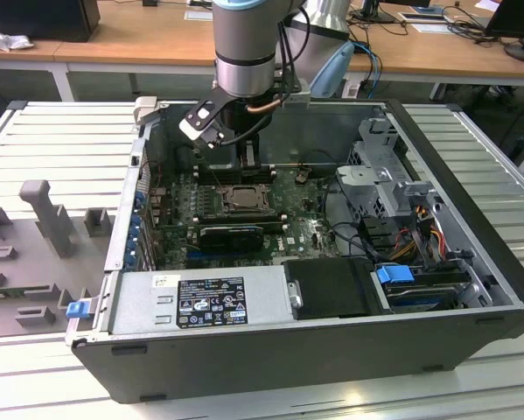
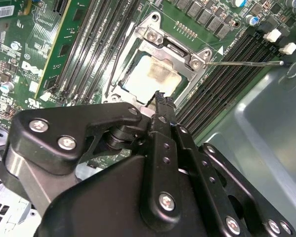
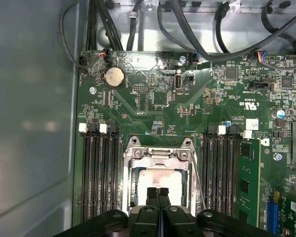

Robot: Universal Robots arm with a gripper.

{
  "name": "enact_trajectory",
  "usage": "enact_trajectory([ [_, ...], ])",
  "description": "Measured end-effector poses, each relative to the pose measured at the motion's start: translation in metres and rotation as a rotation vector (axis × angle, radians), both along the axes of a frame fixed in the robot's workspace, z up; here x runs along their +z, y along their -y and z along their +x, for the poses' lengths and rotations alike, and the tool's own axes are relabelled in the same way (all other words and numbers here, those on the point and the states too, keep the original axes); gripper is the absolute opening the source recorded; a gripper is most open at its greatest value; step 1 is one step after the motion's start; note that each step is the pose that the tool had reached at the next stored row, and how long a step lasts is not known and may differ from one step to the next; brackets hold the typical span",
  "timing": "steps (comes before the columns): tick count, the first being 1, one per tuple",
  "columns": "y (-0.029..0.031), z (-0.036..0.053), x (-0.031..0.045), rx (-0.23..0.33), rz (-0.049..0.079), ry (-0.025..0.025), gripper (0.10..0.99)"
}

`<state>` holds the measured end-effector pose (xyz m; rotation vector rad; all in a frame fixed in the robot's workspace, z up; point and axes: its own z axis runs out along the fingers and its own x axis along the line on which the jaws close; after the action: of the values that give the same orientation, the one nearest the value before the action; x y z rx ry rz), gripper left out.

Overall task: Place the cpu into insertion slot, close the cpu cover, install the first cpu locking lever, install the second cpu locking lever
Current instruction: 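Install the first cpu locking lever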

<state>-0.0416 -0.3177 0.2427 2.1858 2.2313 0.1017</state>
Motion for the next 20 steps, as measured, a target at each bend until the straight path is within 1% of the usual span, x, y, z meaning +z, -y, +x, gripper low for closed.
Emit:
enact_trajectory([
  [5, 0.0000, 0.0000, 0.0050, 0.000, -0.002, 0.0000, 0.106],
  [13, 0.0000, 0.0000, 0.0208, 0.000, -0.006, 0.0000, 0.106],
  [20, 0.0000, 0.0000, 0.0280, 0.000, -0.010, 0.0000, 0.106],
])
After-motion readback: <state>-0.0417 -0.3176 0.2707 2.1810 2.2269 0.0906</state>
